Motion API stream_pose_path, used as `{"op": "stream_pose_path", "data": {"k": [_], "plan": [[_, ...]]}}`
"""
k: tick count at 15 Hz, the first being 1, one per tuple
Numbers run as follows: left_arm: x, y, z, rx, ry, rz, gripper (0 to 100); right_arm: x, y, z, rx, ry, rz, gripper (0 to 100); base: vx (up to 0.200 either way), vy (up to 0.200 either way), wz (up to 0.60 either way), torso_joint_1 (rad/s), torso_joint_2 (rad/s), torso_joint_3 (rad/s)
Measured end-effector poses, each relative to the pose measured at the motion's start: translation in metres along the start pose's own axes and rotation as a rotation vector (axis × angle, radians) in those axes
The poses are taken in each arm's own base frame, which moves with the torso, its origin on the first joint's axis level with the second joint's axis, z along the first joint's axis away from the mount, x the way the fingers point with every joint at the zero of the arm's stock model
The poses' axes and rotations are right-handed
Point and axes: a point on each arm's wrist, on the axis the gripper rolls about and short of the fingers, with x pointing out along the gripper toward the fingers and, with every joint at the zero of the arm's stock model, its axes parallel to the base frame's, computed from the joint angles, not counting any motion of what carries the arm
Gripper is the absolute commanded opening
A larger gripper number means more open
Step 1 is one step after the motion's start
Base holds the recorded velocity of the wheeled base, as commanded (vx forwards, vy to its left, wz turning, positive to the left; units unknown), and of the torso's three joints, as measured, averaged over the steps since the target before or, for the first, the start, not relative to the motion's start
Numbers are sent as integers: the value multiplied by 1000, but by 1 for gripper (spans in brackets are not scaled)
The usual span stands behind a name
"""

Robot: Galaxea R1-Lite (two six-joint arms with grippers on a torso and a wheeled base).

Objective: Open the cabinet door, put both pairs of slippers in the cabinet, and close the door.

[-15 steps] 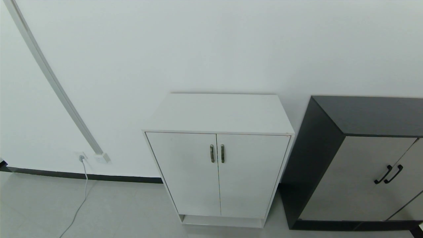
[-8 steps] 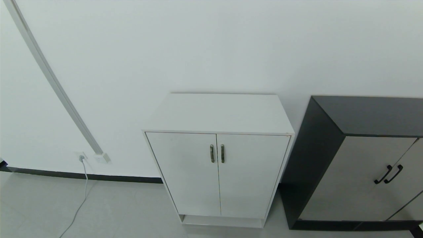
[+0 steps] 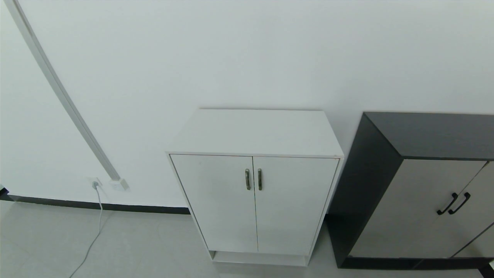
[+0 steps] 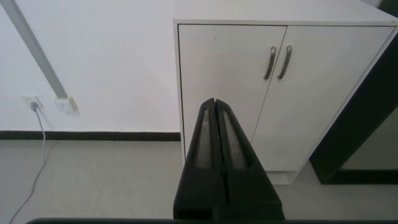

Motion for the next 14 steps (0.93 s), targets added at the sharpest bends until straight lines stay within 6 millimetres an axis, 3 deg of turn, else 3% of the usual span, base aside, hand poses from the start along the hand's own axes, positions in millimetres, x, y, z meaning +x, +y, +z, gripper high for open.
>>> {"op": "stream_pose_path", "data": {"k": [4, 14], "plan": [[0, 0, 0, 0, 0, 0, 0, -4, -1, -1, -12, -55, 129, 0, 0, 0, 0, 0, 0, 0], [0, 0, 0, 0, 0, 0, 0, -9, -1, -3, -17, -127, 109, 0, 0, 0, 0, 0, 0, 0]]}}
